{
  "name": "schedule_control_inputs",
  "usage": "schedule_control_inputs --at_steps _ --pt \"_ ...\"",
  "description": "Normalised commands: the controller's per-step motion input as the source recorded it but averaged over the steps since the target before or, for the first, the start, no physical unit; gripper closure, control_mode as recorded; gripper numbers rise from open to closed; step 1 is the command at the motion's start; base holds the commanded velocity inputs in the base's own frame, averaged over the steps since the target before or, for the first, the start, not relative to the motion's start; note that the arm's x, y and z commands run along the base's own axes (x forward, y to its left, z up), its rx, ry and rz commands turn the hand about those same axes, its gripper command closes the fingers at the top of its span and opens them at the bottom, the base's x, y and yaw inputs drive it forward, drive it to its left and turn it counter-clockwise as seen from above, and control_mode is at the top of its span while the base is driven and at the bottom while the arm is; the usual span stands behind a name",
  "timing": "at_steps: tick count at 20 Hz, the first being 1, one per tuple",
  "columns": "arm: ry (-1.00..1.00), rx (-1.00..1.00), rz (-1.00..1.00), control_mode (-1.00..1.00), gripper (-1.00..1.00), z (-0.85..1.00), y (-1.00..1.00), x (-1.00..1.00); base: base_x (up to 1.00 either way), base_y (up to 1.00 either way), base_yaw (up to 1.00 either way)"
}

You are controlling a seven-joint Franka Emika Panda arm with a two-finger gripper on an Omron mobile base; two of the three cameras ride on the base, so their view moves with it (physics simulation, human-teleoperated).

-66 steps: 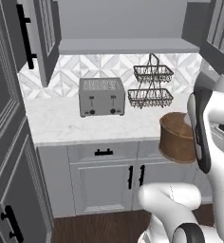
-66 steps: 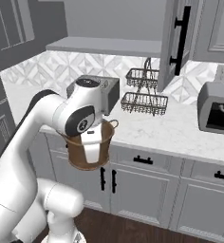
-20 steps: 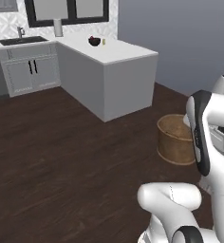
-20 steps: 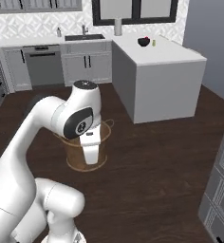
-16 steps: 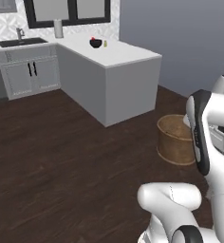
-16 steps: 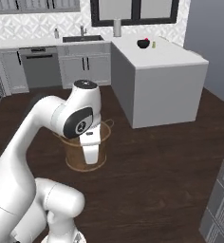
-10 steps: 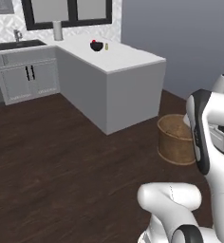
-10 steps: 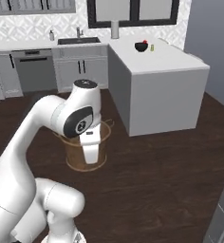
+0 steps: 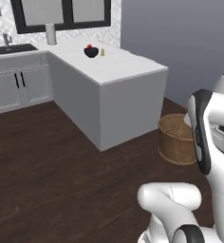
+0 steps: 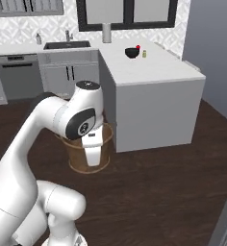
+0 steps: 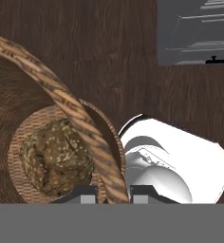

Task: Open the cabinet, pick up the bread from the cabinet and place it in the basket. Then move the basket to the dining counter.

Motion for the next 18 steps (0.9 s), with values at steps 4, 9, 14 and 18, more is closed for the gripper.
schedule_control_inputs --at_steps 4,9,14,18 --pt "0.0 0.0 0.0 1.0 1.0 0.0 0.0 0.0 1.0 0.0 0.0" --pt "0.0 0.0 0.0 1.0 1.0 0.0 0.0 0.0 1.0 0.0 0.0" --pt "0.0 0.0 0.0 1.0 1.0 0.0 0.0 0.0 1.0 -0.3 0.05" --pt "0.0 0.0 0.0 1.0 1.0 0.0 0.0 0.0 1.0 -0.62 0.14"
